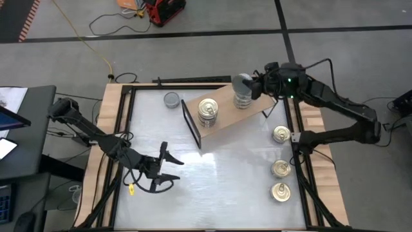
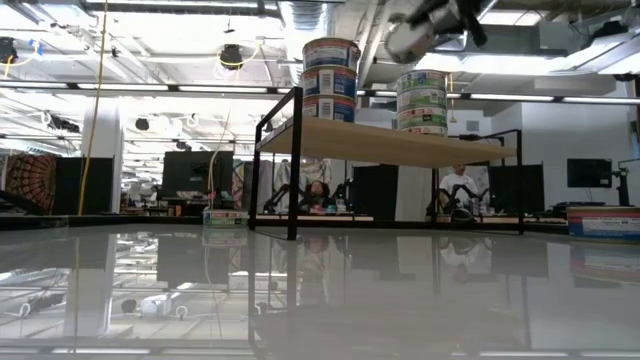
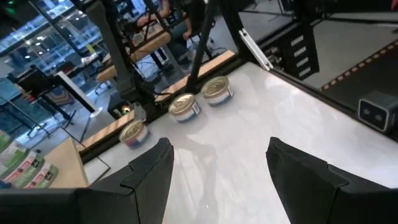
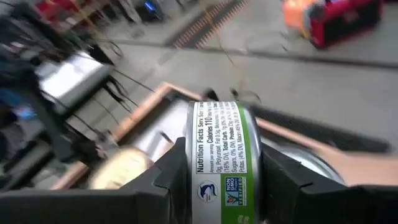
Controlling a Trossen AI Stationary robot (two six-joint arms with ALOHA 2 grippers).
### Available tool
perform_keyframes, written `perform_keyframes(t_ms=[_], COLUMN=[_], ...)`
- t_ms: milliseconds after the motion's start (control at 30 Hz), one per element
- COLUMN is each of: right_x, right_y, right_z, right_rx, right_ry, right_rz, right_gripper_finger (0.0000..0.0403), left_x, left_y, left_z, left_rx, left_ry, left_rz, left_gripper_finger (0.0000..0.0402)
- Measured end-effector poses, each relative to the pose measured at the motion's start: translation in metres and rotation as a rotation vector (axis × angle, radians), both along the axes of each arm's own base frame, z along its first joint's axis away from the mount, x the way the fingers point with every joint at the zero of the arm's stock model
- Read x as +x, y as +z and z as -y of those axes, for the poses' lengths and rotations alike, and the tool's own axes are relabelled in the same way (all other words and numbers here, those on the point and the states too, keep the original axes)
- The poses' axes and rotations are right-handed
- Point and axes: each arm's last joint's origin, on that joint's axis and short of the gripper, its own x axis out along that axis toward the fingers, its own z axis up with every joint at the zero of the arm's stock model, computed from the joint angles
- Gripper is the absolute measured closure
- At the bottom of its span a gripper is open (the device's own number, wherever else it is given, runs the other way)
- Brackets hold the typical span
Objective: Stack canned seafood by type on shelf
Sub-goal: Stack the green tuna can on top of the green tuna can
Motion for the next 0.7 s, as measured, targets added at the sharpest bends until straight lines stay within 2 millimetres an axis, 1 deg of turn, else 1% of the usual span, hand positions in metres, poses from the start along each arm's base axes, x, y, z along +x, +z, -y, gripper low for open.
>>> perform_keyframes(t_ms=[67,233,467,700], right_x=[-0.004,-0.009,-0.012,-0.002], right_y=[-0.003,-0.003,-0.003,-0.011], right_z=[0.006,0.016,0.021,0.026], right_rx=[0.024,0.053,0.093,0.160], right_ry=[-0.030,-0.005,0.003,0.031], right_rz=[-0.021,-0.001,0.015,0.008], right_gripper_finger=[0.0230,0.0227,0.0228,0.0220], left_x=[0.004,0.010,0.011,0.011], left_y=[-0.004,-0.007,-0.007,-0.005], left_z=[0.002,0.006,0.005,0.005], left_rx=[0.023,0.059,0.055,0.046], left_ry=[-0.003,-0.009,0.001,0.002], left_rz=[-0.004,0.022,0.028,0.041], left_gripper_finger=[0.0155,0.0155,0.0155,0.0155])
